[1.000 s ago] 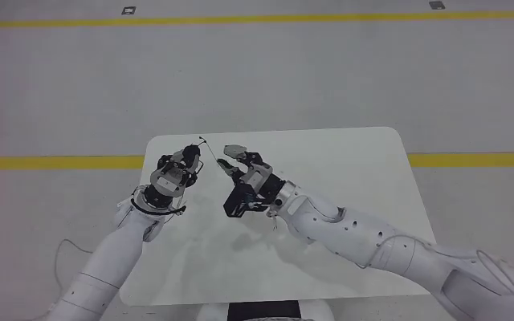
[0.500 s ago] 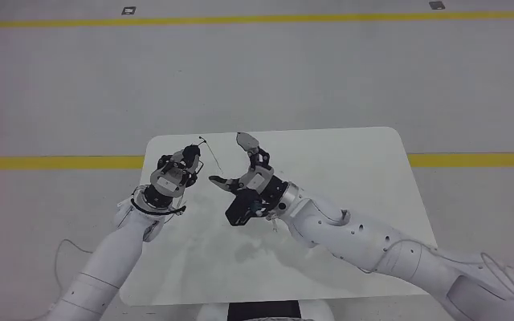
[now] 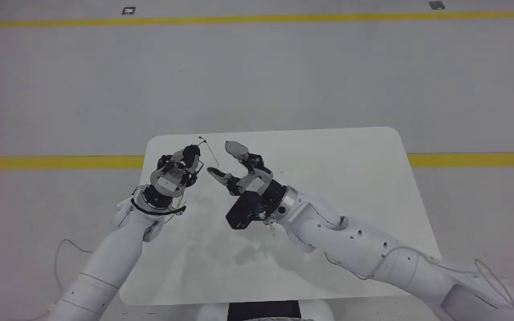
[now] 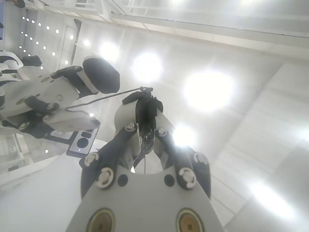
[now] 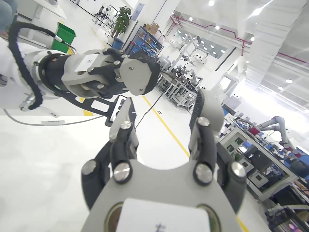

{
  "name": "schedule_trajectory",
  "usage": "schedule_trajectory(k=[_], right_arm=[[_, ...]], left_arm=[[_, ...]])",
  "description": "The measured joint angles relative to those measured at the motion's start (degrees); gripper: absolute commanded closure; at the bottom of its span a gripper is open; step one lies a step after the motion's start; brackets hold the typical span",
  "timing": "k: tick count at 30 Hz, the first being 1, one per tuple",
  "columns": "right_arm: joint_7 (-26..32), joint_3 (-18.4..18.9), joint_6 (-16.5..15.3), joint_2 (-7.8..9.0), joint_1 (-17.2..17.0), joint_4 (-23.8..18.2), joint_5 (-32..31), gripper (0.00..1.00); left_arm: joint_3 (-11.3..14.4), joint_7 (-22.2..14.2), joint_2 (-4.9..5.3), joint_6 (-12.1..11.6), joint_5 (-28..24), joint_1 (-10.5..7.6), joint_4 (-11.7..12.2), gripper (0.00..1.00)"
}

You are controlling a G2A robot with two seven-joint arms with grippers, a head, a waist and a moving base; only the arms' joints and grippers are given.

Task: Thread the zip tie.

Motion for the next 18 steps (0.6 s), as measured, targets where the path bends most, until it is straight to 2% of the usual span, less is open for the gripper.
schedule_trajectory(k=[6,11,13,18], right_arm=[[0.9,0.6,-0.9,-1.06,-0.3,0.7,0.0,0.78],[1.5,1.1,-1.2,-1.75,-0.6,1.2,0.0,0.91],[1.5,1.2,-1.3,-1.95,-0.6,1.4,0.0,1.0],[1.6,1.3,-1.2,-2.21,-0.7,1.9,0.0,1.0]], left_arm=[[0.0,0.0,0.0,0.0,0.0,0.0,0.0,1.0],[0.0,0.0,0.0,0.0,0.0,0.0,0.0,1.0],[0.0,0.0,0.0,0.0,0.0,0.0,0.0,1.0],[0.0,0.0,0.0,0.0,0.0,0.0,0.0,1.0]])
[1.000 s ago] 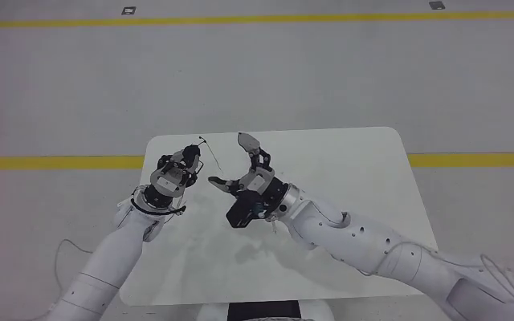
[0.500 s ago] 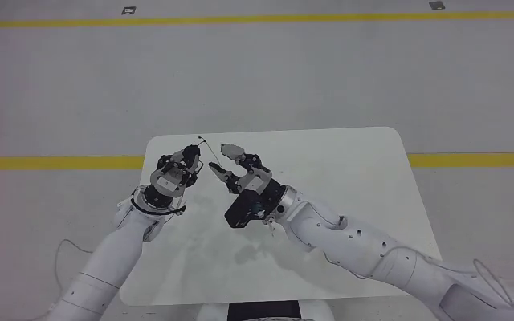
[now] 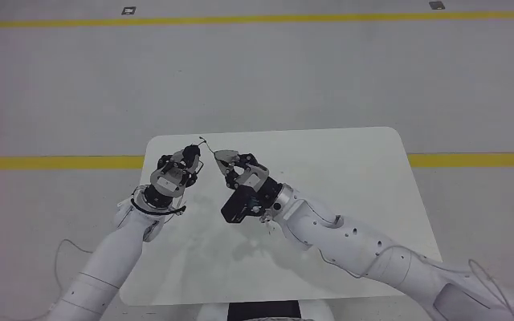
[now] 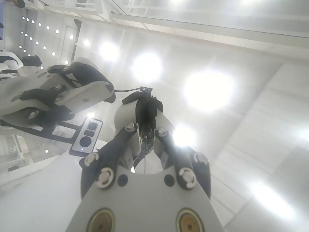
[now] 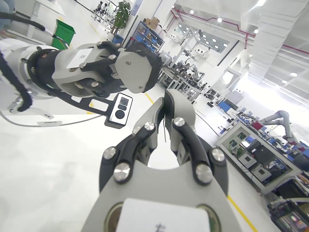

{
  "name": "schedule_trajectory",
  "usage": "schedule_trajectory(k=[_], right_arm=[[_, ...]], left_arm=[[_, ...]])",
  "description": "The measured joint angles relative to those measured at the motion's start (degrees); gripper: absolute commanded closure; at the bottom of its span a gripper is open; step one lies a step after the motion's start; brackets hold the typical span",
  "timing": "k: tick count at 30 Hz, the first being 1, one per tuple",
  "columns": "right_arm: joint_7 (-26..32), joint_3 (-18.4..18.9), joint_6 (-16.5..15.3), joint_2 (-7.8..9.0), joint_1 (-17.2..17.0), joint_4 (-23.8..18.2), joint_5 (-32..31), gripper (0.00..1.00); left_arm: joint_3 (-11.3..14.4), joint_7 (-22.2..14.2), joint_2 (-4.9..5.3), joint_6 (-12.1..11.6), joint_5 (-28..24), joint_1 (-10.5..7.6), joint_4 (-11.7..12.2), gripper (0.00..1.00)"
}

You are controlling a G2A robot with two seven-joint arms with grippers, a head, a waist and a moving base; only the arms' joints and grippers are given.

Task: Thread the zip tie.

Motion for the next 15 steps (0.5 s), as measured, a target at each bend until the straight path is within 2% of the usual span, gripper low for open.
schedule_trajectory(k=[15], right_arm=[[2.2,-1.7,1.7,1.11,0.6,1.6,0.0,1.0]], left_arm=[[0.0,0.0,0.0,0.0,0.0,0.0,0.0,1.0]])
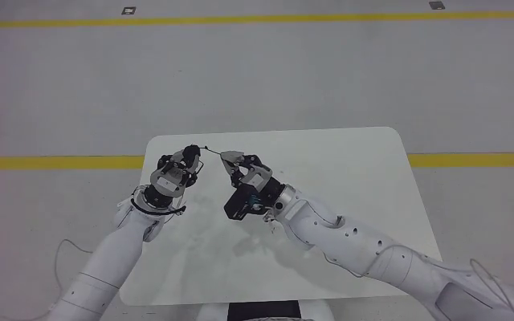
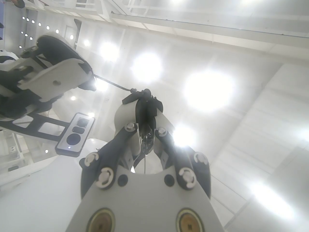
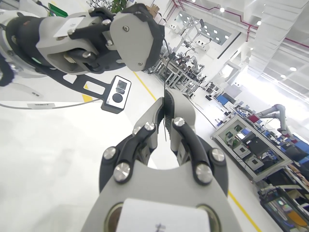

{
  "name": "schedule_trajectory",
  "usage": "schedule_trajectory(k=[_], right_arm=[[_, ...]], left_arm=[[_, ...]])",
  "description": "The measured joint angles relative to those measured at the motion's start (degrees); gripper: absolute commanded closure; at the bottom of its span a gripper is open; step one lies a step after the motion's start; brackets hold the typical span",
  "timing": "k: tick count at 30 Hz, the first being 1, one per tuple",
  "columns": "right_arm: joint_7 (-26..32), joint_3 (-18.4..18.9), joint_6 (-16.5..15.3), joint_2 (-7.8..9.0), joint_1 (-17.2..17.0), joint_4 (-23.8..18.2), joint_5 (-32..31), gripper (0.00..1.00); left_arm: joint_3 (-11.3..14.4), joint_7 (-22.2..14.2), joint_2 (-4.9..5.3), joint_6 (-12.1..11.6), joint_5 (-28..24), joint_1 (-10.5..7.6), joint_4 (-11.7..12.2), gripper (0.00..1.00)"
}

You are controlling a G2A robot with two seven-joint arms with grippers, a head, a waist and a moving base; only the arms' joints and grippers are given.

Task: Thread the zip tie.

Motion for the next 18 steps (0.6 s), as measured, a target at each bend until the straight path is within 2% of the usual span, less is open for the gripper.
schedule_trajectory(k=[9,10,11,12,15,18], right_arm=[[1.0,-1.2,1.1,0.6,0.8,0.0,0.0,1.0],[1.2,-1.3,1.3,0.67,0.7,0.0,0.0,0.67],[1.5,-1.3,1.4,0.74,0.7,0.1,0.0,0.55],[1.8,-1.3,1.5,0.84,0.6,0.2,0.0,0.0],[3.2,-0.4,2.0,1.38,-0.2,0.5,0.0,0.0],[4.1,2.4,2.0,2.16,-2.4,0.5,0.0,0.0]], left_arm=[[0.0,0.0,0.0,0.0,0.0,0.0,0.0,1.0],[0.0,0.0,0.0,0.0,0.0,0.0,0.0,1.0],[0.0,0.0,0.0,0.0,0.0,0.0,0.0,1.0],[0.0,0.0,0.0,0.0,0.0,0.0,0.0,1.0],[0.0,0.0,0.0,0.0,0.0,0.0,0.0,1.0],[0.0,0.0,0.0,0.0,0.0,0.0,0.0,1.0]])
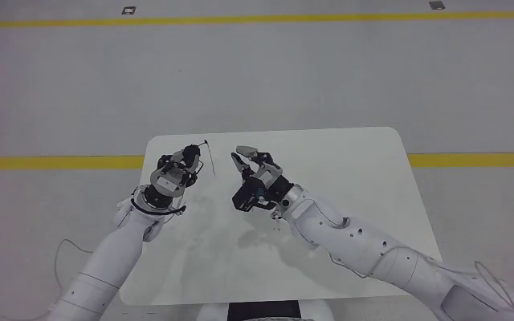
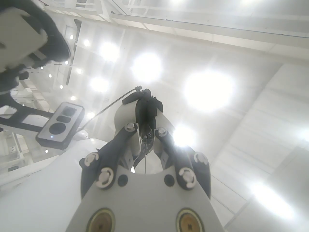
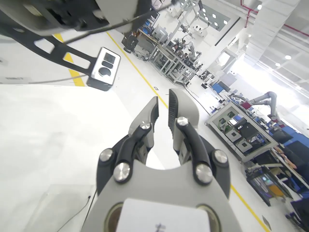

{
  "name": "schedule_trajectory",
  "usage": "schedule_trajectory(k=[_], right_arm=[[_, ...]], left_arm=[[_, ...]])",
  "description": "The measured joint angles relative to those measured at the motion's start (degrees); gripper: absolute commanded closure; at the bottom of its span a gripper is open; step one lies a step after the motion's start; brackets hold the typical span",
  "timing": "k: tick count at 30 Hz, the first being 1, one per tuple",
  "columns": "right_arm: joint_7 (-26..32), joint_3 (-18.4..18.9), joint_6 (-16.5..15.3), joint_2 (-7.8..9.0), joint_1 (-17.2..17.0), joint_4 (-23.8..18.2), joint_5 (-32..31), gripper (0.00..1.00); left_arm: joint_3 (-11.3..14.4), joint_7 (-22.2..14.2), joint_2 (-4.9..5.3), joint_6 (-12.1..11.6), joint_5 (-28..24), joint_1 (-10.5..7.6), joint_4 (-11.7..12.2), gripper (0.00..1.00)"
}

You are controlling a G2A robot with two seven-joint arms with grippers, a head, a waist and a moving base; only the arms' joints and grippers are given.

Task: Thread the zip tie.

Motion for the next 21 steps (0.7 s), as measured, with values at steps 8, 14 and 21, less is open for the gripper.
schedule_trajectory(k=[8,14,21], right_arm=[[-1.3,8.2,0.0,1.93,-6.8,-2.5,0.2,0.0],[-1.4,8.6,0.0,1.94,-7.1,-2.6,0.2,0.0],[-3.1,11.6,0.0,1.86,-8.8,-3.3,3.6,0.0]], left_arm=[[0.0,0.0,0.0,0.0,0.0,0.0,0.0,1.0],[0.0,0.0,0.0,0.0,0.0,0.0,0.0,1.0],[-0.6,0.8,-0.33,1.9,0.0,0.46,-0.5,1.0]])
